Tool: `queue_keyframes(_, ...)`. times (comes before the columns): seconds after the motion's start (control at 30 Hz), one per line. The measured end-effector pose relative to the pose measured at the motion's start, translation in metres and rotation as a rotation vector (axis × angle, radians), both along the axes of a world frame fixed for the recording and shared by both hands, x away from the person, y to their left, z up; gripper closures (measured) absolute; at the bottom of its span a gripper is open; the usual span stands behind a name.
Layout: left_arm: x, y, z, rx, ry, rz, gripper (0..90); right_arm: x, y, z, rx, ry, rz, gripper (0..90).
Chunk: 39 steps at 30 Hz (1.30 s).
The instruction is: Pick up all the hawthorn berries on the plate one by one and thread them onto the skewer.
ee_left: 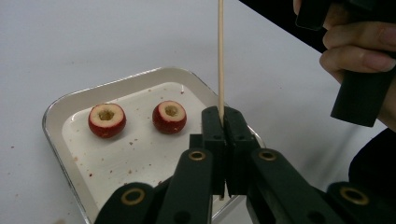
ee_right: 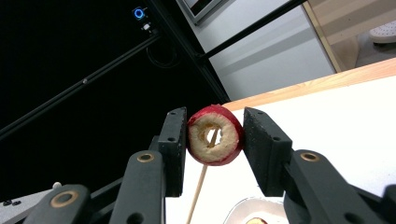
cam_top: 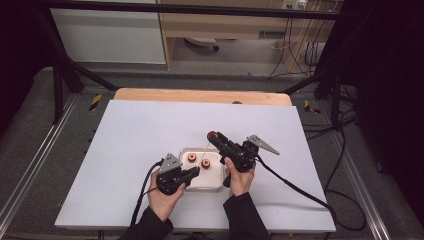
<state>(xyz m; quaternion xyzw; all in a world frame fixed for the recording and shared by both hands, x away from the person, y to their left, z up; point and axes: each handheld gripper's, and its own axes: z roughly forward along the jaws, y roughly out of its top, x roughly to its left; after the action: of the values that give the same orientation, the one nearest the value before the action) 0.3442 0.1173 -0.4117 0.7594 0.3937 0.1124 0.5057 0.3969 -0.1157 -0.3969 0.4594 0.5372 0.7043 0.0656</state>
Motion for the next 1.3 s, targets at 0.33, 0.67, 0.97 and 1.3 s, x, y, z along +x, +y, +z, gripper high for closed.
queue_keyframes(0.33,-0.005,-0.007,0.001,0.019,-0.046,-0.014,88.7,0.000,-0.007,-0.003,0.037,0.032,0.018,61.5)
queue_keyframes(0.67,-0.010,-0.007,0.008,-0.018,-0.058,0.021,88.7,-0.001,-0.007,-0.002,0.091,-0.018,0.000,61.9)
queue_keyframes(0.97,-0.012,-0.007,0.008,-0.021,-0.067,0.039,88.8,-0.001,-0.005,-0.004,0.098,-0.029,-0.018,62.0)
queue_keyframes(1.3,-0.014,-0.006,0.009,-0.024,-0.069,0.045,88.8,0.000,-0.004,-0.005,0.098,-0.030,-0.024,62.1)
